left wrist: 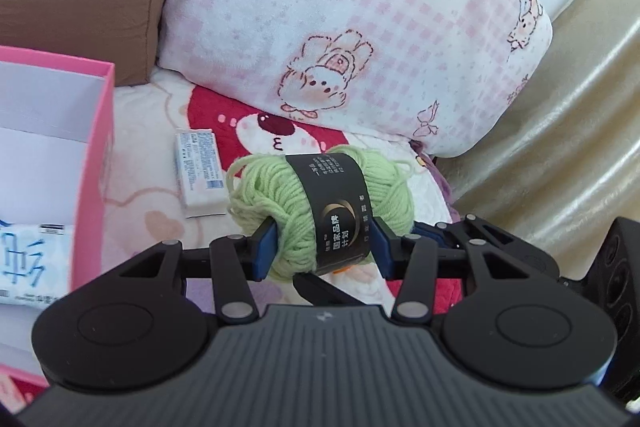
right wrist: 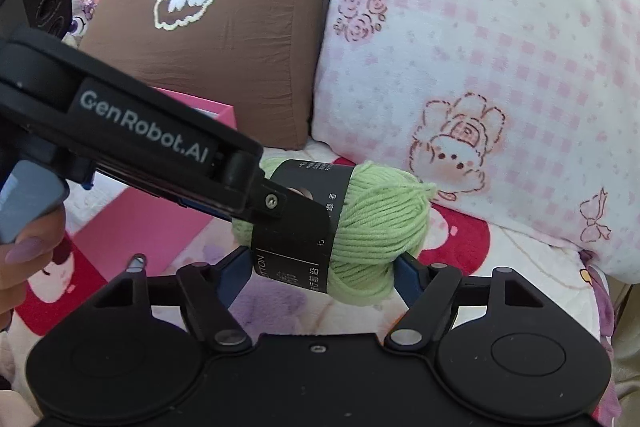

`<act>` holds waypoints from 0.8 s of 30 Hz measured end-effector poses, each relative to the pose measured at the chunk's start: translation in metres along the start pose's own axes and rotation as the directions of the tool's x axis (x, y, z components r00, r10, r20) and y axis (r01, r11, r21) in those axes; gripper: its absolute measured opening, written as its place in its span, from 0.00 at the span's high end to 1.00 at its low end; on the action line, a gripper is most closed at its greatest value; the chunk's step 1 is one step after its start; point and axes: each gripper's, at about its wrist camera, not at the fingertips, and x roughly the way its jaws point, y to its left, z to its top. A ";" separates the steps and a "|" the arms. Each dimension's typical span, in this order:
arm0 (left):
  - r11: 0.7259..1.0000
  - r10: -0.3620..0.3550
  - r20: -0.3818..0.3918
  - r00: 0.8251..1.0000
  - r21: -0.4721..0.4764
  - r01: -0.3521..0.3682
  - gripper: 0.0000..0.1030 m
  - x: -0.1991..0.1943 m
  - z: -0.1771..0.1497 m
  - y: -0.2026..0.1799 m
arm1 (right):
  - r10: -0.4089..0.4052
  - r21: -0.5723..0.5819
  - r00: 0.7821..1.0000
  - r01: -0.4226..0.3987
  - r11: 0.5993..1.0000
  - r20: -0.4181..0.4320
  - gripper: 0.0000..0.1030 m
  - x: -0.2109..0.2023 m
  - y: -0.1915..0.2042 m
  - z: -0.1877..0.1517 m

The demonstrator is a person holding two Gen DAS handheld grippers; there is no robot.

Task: Organize objects
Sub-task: 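Lift the yarn ball with the left gripper and carry it over the pink box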

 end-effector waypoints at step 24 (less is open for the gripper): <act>0.995 0.071 0.081 0.994 0.071 -0.077 0.55 -0.101 -0.013 0.004 | 0.100 -0.108 0.991 -0.090 0.990 0.087 0.28 -0.057 0.071 0.036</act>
